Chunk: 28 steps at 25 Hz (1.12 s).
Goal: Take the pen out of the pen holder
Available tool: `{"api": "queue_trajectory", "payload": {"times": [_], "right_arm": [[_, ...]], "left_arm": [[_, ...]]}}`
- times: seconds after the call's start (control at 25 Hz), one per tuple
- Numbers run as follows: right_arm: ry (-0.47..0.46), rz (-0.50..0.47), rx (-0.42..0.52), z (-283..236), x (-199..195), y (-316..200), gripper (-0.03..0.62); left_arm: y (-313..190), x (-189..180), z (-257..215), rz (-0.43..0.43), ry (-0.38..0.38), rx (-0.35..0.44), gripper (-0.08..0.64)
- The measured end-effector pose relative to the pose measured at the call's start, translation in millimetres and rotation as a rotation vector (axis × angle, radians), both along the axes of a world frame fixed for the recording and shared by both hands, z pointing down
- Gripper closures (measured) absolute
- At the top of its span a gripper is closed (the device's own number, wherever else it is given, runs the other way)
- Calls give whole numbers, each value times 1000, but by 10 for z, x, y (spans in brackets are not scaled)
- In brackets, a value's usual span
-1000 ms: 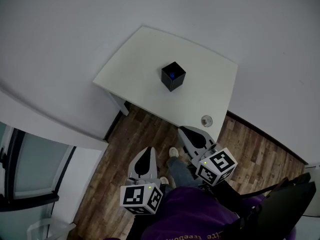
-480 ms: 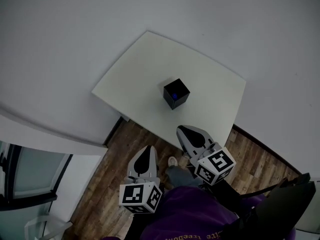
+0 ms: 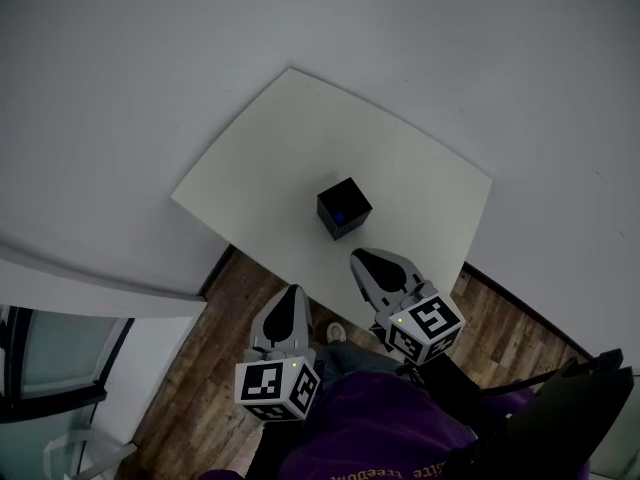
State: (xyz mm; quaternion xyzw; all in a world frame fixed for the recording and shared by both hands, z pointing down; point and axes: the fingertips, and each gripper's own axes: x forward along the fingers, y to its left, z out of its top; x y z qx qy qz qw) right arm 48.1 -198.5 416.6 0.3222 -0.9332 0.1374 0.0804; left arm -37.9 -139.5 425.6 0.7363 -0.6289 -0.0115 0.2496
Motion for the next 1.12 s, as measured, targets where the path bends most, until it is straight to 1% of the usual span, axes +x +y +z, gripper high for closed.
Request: {"api": "queue_trajectory", "payload": {"times": [0.16, 0.44, 0.6, 0.64, 0.68, 0.88, 1.12], "right_arm": [[16, 4, -19, 99, 2, -111, 578], [56, 53, -39, 203, -21, -364, 578], [88, 67, -39, 279, -51, -496, 569], [97, 64, -40, 305, -71, -527, 537], [111, 59, -39, 336, -91, -552, 521], [201, 34, -27, 498, -142, -684, 505], [265, -4, -36, 683, -251, -812, 489]], "left_arm": [[-70, 2, 38, 16, -1, -24, 555], [-291, -82, 20, 70, 6, -37, 555], [-437, -156, 18, 79, 8, -32, 555], [-466, -175, 23, 78, 12, -29, 555], [-488, -187, 36, 77, 15, -29, 555], [-586, -188, 98, 78, 24, -34, 555], [-681, -292, 151, 57, 24, -47, 555]]}}
